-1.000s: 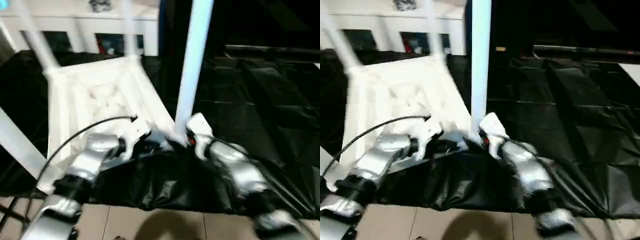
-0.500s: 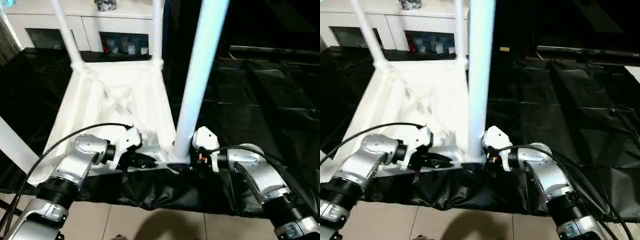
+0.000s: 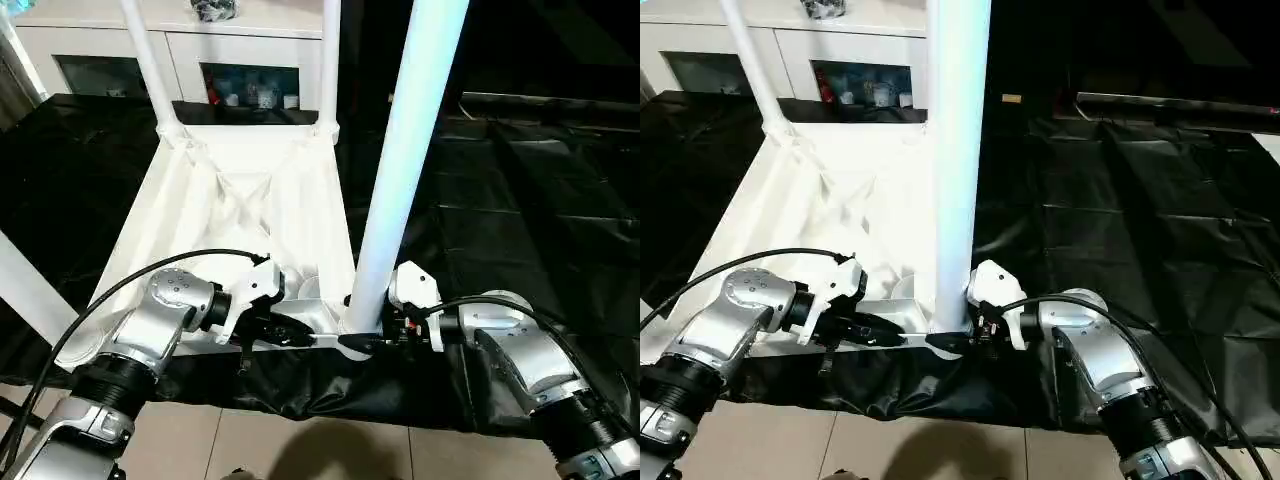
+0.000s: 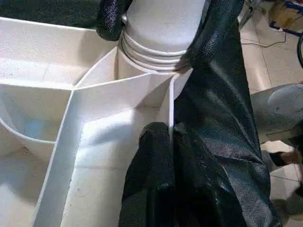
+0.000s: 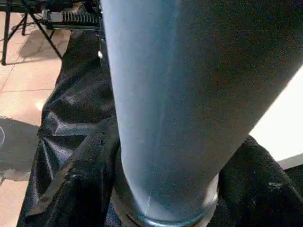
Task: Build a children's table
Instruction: Rotate leg to tighten
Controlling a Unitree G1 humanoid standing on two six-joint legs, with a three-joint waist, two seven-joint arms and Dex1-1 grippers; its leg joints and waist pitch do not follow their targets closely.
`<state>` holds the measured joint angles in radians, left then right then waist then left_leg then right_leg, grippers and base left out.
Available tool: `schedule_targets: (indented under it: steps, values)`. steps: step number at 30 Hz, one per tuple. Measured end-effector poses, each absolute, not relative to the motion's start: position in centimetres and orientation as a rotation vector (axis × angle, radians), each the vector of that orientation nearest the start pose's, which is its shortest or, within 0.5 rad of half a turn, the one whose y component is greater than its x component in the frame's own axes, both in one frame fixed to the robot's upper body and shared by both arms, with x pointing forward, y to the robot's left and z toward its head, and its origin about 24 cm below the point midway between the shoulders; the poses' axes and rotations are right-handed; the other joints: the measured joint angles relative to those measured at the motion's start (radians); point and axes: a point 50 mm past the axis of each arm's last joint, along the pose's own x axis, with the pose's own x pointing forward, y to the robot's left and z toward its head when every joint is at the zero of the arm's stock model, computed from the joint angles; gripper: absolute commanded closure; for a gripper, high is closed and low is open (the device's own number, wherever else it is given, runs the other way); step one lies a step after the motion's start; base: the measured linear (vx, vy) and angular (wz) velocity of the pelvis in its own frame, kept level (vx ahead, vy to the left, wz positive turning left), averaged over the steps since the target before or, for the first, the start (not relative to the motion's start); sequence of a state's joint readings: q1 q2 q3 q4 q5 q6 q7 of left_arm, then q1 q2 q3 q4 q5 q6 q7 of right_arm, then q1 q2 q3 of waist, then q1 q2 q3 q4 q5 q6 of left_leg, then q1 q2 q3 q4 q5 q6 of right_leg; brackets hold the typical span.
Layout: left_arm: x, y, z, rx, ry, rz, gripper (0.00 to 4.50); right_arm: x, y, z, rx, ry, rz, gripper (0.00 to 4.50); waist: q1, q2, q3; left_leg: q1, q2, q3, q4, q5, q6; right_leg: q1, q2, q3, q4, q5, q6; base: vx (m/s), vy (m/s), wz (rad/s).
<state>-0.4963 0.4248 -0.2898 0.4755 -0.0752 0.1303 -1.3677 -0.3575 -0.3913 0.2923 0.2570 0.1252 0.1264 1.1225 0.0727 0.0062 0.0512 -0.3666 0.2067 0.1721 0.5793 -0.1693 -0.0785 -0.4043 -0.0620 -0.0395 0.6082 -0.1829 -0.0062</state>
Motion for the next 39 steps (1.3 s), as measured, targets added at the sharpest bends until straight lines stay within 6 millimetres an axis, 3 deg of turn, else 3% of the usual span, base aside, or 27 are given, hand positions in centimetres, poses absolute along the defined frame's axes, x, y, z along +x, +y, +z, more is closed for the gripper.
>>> schedule_targets:
  steps: [5,15,20,22,24,30,39]
  values:
    - [29.5,14.0,4.6,0.306,0.453,-1.445,4.5,27.7,-12.1,4.5,-0.248,0.276,1.265,1.86,0.001,0.001,0.0,0.002,0.0,0.0,0.001,0.0,0.0,0.001,0.0,0.0,0.001,0.0,0.0,0.0,0.0,0.0]
    - [31.3,11.1,4.1,0.263,0.406,-1.098,4.5,30.8,-9.9,3.0,-0.106,0.245,0.667,1.87,-0.044,0.001,-0.002,0.01,-0.001,0.0,0.004,0.0,0.0,0.005,0.0,0.001,0.001,-0.002,0.003,0.0,0.0,0.0]
    - [31.6,10.0,4.0,0.265,0.385,-1.026,4.5,31.6,-9.0,3.0,-0.109,0.229,0.529,1.87,-0.048,0.006,-0.005,0.01,-0.002,0.0,0.002,0.0,0.0,0.004,-0.001,0.002,0.0,-0.002,0.004,0.0,0.0,0.0]
    - [31.6,10.0,4.0,0.264,0.382,-1.023,4.5,31.7,-8.9,3.0,-0.116,0.219,0.524,1.87,-0.047,0.008,-0.006,0.01,-0.002,0.0,-0.001,0.0,0.0,0.004,-0.001,0.001,0.0,-0.002,0.004,0.0,0.0,0.0]
    - [31.5,10.0,4.0,0.265,0.382,-1.032,4.5,31.7,-8.9,3.1,-0.108,0.215,0.531,1.33,-0.046,0.009,-0.007,0.009,-0.002,0.0,-0.003,0.0,-0.001,0.003,0.0,0.001,0.0,-0.002,0.004,0.0,0.0,0.0]
    - [31.0,11.0,4.2,0.273,0.386,-1.112,4.5,31.1,-9.8,3.3,-0.14,0.224,0.696,0.82,-0.042,0.009,-0.007,0.007,0.0,0.0,-0.006,0.0,-0.001,0.0,0.002,0.0,0.0,-0.002,0.004,0.0,0.0,0.0]
    - [30.0,13.4,4.7,0.309,0.409,-1.32,4.5,29.3,-11.9,4.0,-0.232,0.284,1.099,0.82,-0.024,0.003,-0.003,0.004,0.0,0.0,-0.006,0.0,-0.001,0.0,0.001,0.0,-0.002,-0.002,0.002,0.0,0.0,0.0]
